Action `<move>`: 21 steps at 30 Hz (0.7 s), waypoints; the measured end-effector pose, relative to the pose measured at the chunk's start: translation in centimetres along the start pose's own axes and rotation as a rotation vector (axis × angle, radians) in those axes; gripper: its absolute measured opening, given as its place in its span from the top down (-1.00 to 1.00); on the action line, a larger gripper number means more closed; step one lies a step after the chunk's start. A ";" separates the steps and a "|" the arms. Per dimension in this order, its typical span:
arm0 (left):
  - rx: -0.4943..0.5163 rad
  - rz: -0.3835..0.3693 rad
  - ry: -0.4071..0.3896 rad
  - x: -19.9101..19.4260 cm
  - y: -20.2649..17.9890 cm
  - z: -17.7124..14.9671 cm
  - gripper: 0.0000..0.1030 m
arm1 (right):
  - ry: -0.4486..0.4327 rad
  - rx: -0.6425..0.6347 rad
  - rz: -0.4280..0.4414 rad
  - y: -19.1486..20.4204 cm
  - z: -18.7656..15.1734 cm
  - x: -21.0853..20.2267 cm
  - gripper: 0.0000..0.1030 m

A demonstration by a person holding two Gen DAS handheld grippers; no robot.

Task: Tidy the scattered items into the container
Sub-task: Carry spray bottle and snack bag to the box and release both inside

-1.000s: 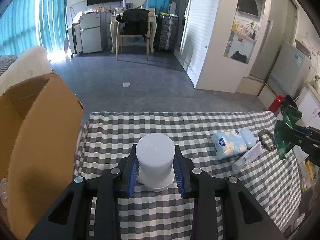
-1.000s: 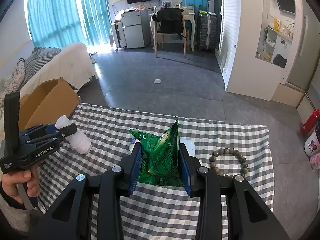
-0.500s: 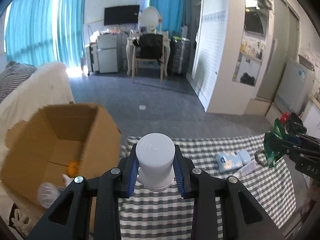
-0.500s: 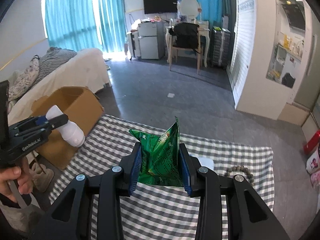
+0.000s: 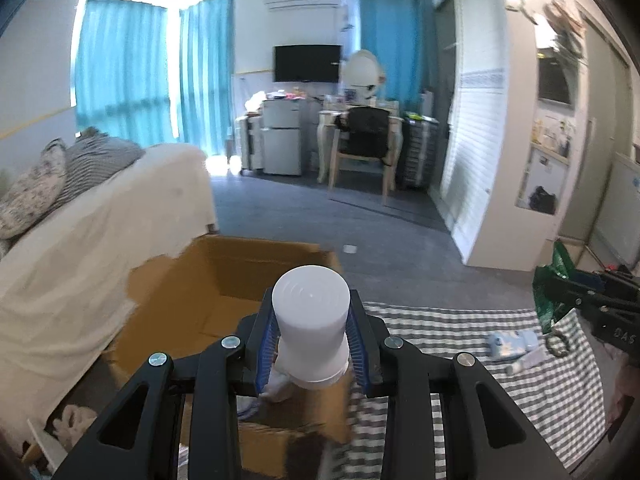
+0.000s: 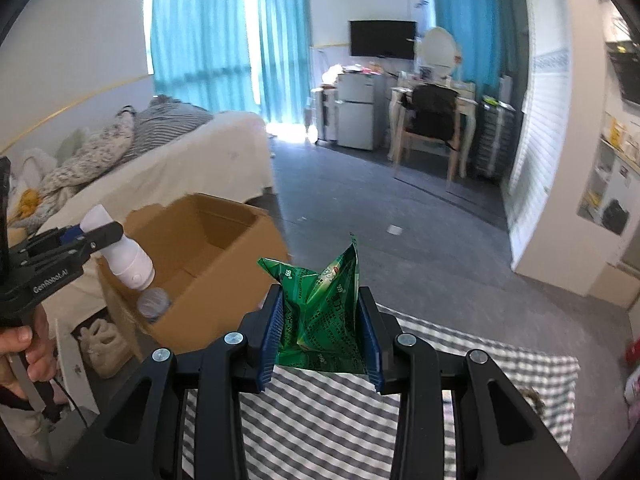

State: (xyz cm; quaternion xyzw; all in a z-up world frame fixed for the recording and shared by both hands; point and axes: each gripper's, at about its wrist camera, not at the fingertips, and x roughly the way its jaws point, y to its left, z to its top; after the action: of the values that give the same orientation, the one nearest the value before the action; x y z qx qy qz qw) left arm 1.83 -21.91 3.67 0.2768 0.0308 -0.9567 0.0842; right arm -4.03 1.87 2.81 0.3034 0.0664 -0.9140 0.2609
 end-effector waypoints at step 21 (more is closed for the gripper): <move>-0.055 0.118 0.103 7.9 7.4 -0.6 0.37 | 0.005 -0.121 0.167 7.5 5.1 7.7 0.32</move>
State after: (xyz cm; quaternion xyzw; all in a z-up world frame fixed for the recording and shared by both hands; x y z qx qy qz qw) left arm -3.13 -30.27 -1.13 0.3245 0.0449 -0.9334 0.1463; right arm -8.06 -9.33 2.68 0.2941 0.0965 -0.8825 0.3540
